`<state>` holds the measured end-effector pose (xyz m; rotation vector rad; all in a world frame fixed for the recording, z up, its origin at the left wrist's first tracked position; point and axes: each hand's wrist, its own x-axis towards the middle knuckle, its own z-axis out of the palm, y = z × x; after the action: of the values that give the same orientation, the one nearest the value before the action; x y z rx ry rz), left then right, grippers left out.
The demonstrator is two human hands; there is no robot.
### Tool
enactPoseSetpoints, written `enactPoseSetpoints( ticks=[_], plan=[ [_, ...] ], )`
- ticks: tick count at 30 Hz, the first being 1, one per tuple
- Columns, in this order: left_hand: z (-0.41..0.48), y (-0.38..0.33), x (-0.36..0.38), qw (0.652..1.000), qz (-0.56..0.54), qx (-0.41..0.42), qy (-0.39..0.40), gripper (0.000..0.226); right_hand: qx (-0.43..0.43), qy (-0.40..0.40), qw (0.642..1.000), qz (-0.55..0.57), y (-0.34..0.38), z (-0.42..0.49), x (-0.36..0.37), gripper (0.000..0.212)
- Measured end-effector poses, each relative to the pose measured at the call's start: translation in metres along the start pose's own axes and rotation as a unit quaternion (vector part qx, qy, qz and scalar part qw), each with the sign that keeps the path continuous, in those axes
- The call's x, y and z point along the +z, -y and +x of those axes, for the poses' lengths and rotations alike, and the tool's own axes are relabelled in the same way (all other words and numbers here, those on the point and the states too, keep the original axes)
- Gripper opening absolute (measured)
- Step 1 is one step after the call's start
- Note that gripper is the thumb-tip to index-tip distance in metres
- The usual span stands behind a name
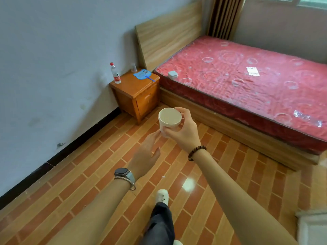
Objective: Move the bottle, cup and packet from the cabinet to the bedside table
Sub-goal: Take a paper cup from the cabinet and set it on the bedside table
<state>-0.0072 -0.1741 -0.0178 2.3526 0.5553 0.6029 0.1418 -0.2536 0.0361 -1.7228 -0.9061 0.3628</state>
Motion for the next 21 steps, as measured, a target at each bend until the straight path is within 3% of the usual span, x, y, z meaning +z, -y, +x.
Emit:
enactPoseSetpoints(
  ticks=[21],
  plan=[
    [0.271,0.112,-0.028,0.998,-0.041,-0.030,-0.025,0.057,-0.022,0.026,0.999,0.001,-0.027,0.303,0.050,0.072]
  ],
)
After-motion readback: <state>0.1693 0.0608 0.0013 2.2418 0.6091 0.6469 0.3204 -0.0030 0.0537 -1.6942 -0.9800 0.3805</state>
